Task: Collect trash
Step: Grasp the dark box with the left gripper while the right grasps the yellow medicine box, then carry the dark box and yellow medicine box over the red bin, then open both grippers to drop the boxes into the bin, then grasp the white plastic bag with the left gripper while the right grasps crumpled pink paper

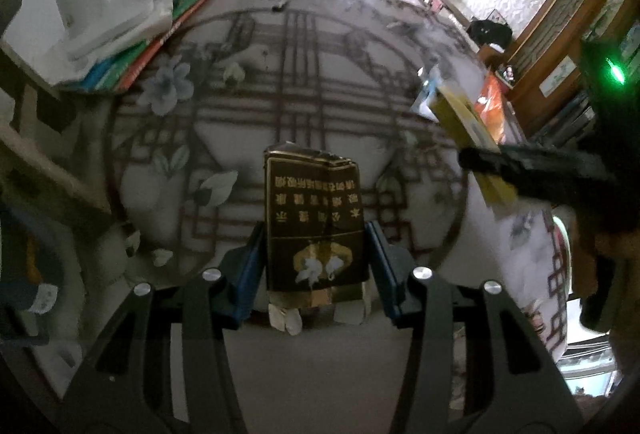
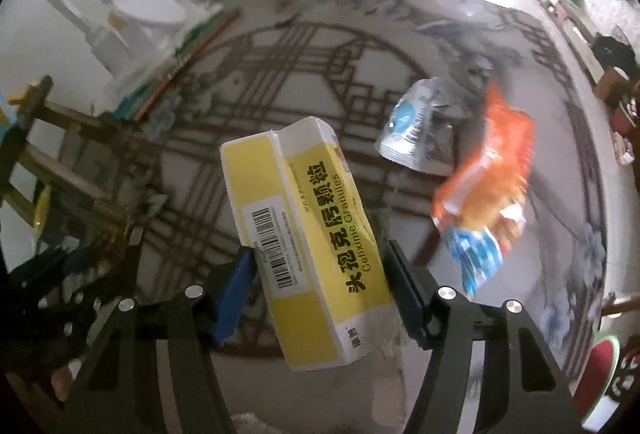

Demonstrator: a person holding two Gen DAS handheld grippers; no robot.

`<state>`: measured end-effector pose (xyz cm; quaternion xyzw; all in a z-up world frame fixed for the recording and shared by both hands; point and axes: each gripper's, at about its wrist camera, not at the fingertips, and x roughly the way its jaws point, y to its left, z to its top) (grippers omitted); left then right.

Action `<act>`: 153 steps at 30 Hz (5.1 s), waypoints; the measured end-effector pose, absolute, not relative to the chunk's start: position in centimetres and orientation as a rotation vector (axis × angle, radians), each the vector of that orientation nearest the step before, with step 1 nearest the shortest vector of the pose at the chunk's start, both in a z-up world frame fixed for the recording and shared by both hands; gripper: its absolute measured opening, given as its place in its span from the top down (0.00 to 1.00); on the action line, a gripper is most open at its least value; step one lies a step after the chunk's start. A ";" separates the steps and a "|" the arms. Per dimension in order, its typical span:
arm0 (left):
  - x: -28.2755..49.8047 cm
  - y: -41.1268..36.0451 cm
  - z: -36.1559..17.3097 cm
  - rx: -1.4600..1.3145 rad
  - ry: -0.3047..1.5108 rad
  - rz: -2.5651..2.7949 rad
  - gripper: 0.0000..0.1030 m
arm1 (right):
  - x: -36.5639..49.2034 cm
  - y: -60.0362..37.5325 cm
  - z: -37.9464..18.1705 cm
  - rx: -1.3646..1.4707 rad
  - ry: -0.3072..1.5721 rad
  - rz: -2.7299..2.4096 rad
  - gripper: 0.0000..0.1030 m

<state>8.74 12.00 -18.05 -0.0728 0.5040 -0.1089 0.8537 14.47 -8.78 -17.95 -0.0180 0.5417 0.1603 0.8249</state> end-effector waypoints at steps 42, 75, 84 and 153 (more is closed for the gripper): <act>6.9 2.2 -12.9 -0.058 0.948 -0.362 0.53 | 2.3 -19.6 -12.3 0.221 0.803 0.114 0.39; 3.0 -14.2 -11.6 -0.022 0.936 -0.382 0.53 | -2.6 -37.1 -12.1 0.269 0.801 0.062 0.39; 3.0 -19.2 -11.3 0.034 0.935 -0.455 0.53 | -4.5 -42.4 -12.7 0.333 0.803 -0.032 0.39; -0.5 -3.2 -20.5 -0.163 1.192 0.066 0.24 | -2.4 -32.9 -18.1 0.158 1.102 0.405 0.27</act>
